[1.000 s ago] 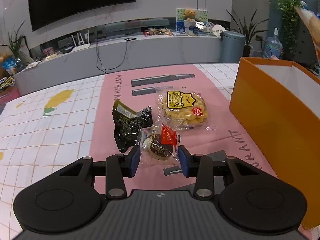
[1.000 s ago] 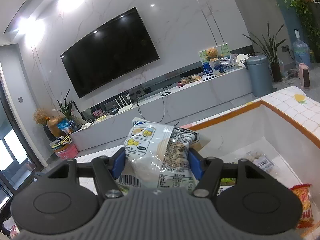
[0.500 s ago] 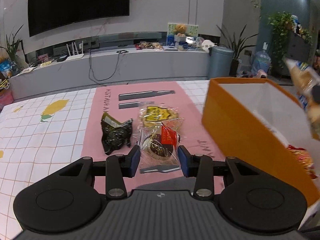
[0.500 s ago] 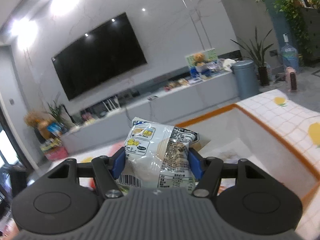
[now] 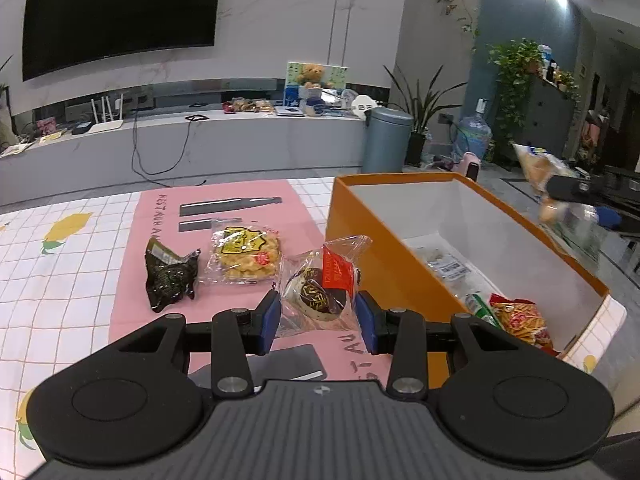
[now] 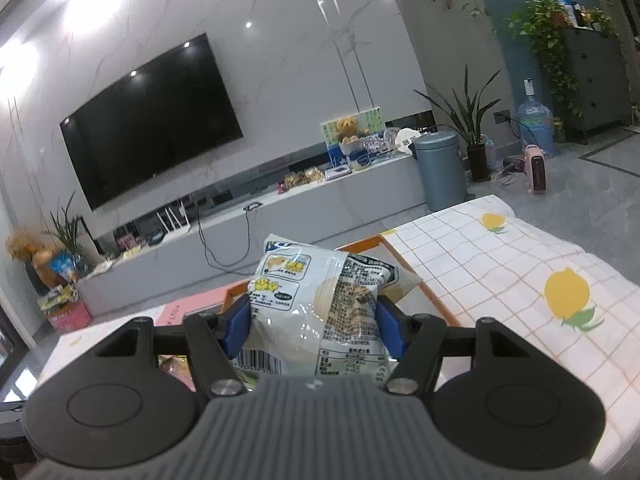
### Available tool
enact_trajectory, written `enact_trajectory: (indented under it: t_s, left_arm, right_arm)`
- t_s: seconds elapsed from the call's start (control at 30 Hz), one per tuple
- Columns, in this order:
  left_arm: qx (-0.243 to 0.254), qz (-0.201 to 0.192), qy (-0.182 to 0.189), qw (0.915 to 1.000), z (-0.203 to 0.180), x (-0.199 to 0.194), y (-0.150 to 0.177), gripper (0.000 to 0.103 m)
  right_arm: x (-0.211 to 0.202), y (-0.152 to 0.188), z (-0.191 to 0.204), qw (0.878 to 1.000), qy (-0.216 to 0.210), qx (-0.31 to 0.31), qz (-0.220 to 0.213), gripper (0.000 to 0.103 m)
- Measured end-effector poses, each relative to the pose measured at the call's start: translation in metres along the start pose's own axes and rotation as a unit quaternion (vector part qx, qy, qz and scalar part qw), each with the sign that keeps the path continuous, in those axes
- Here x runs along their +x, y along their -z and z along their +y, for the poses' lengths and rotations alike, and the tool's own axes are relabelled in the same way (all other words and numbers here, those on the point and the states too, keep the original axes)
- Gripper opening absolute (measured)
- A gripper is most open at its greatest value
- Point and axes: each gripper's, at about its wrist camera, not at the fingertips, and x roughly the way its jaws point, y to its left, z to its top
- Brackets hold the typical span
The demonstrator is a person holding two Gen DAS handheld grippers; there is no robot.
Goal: Organize snacks
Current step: 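Carry the white bread bag into the orange box with the right gripper while the left gripper lifts the pastry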
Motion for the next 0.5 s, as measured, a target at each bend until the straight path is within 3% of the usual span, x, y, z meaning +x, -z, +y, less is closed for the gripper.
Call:
enact_trajectory:
  t_s: [0.33,0.5]
  left_arm:
    - [-0.008,0.01,0.029,0.9995,0.002,0.003,0.002,0.046]
    - [-0.014,0.008,0.023,0.9996,0.009,0.009,-0.002,0.046]
  right_arm:
    - [0.06,-0.035,0.02,0.998,0.017,-0.034,0.056,0.063]
    - [0.091,-0.046,0.02,0.996,0.027,-0.033,0.077,0.063]
